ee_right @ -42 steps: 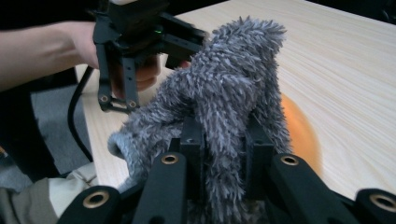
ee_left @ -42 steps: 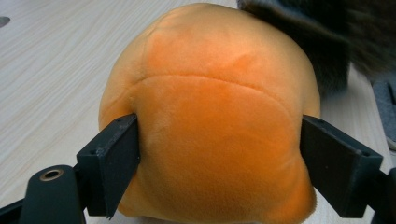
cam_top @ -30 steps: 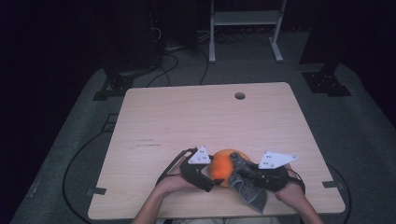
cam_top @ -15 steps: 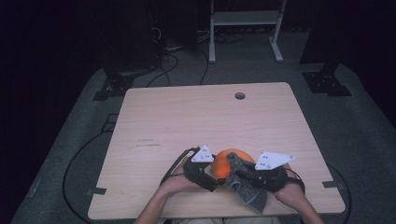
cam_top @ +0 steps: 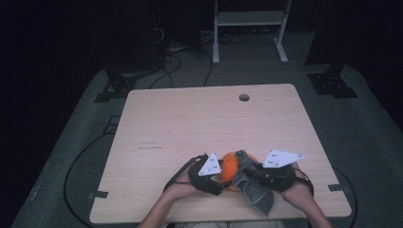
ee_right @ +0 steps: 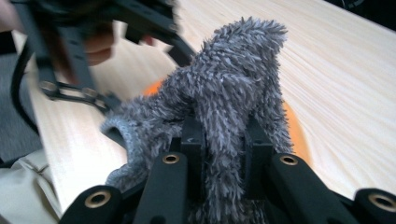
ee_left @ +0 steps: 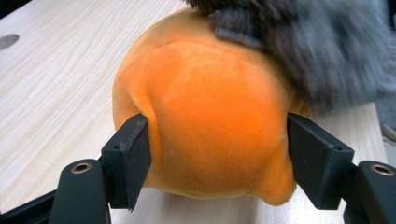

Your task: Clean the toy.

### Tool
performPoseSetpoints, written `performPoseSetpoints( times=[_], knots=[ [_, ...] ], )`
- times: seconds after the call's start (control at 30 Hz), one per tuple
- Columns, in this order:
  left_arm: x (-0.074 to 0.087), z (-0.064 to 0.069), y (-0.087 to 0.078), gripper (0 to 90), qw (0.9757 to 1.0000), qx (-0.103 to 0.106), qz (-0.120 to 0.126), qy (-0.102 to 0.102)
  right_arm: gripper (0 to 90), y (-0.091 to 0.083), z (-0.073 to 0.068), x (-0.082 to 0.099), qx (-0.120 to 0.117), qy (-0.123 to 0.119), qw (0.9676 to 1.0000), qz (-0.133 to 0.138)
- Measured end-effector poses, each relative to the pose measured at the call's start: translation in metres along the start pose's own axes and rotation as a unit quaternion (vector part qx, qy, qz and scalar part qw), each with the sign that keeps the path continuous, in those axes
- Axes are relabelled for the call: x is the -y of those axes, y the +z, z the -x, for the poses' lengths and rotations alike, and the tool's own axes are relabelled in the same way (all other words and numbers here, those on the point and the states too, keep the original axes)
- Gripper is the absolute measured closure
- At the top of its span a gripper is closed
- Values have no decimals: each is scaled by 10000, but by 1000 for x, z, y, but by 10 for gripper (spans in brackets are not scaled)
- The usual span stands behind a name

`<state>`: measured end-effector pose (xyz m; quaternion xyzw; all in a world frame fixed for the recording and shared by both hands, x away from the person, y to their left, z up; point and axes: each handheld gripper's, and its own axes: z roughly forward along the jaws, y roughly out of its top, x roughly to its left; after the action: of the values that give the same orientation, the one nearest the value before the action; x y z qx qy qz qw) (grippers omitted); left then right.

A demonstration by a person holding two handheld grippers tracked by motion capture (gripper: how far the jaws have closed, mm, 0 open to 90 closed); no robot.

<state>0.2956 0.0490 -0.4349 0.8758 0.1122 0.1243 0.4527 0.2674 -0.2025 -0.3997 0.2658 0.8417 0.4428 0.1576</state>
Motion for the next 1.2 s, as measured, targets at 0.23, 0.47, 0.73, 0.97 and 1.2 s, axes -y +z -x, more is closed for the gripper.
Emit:
performPoseSetpoints(
  times=[0.23,0.47,0.73,0.97,1.2],
  knots=[
    [-4,-6,-3,152,9991,102,282,-301,743,1,1,5,-25,21,10000,9],
    [6,-10,-3,249,9991,214,-60,-369,739,2,-2,6,35,-224,9996,-139],
    [-3,-9,-6,199,9994,32,211,-265,739,5,-13,4,-77,-286,9995,-78],
    [12,-17,-4,227,9980,197,155,-583,735,3,13,23,3,159,9997,-201],
    [17,-23,-9,227,9979,227,-64,-607,736,-5,13,23,20,292,9996,-42]
  ],
)
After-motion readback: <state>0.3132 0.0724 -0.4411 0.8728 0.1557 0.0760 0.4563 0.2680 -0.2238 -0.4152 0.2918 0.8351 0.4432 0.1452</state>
